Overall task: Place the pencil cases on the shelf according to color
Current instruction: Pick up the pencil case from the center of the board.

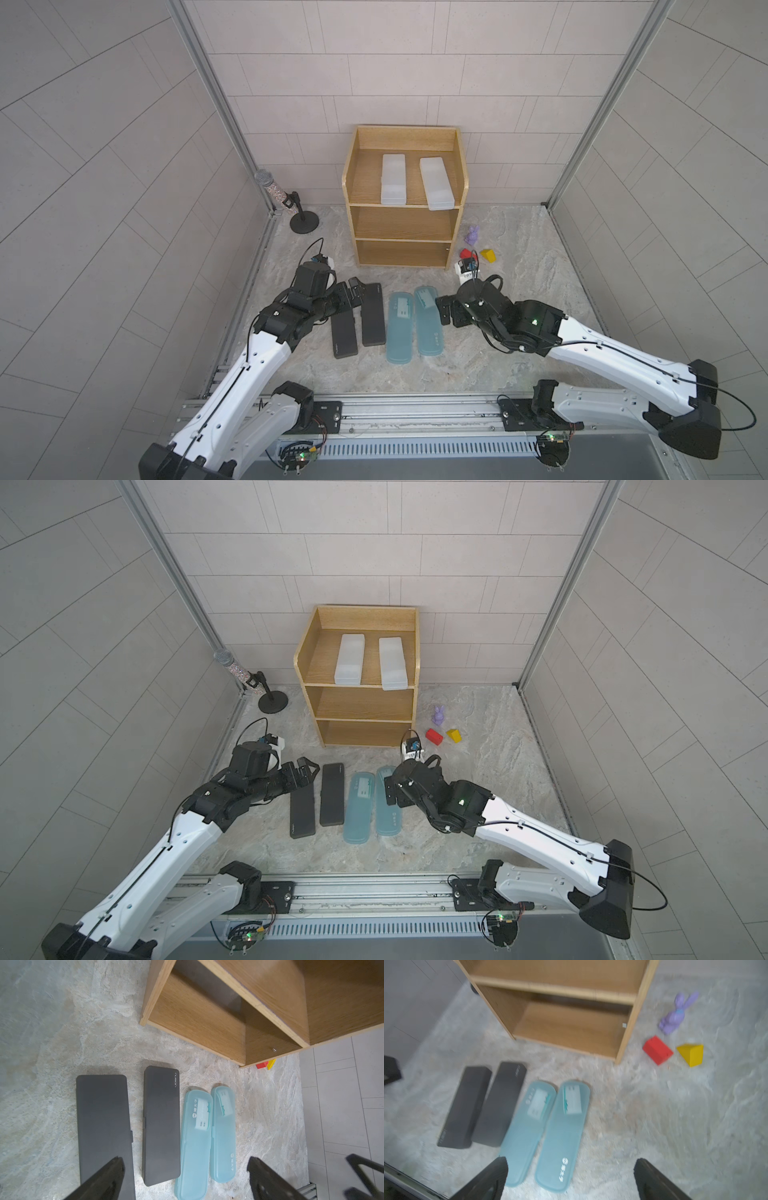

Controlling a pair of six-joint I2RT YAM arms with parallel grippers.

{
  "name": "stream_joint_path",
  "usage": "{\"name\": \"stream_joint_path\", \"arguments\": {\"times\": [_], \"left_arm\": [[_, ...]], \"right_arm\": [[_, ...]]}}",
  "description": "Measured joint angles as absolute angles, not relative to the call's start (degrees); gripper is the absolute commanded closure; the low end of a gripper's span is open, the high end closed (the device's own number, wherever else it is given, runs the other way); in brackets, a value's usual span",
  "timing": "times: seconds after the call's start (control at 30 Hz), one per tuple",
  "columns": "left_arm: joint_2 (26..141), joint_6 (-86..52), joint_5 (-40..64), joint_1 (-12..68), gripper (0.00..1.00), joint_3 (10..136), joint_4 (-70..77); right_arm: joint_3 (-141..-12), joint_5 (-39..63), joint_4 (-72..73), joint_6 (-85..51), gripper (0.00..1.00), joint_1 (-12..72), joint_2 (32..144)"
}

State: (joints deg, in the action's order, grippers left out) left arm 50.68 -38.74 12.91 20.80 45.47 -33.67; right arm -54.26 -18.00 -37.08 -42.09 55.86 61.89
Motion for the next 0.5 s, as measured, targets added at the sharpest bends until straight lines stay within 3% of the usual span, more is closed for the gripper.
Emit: {"name": "stream_joint_path", "arguments": {"times": [0.23,0.5], "left_arm": [[49.4,-43.1,10.3,24.8,0.0,39.3,-31.6],[49.0,-45.0,8.4,26.2,0.0,36.3,-29.3]], "right_arm": [[-41.8,-12.7,-29.9,-48.3,0.0,58.3,65.8],[-44.6,-7.4,-23.0,-49.2,0.0,58.5,79.2]]}}
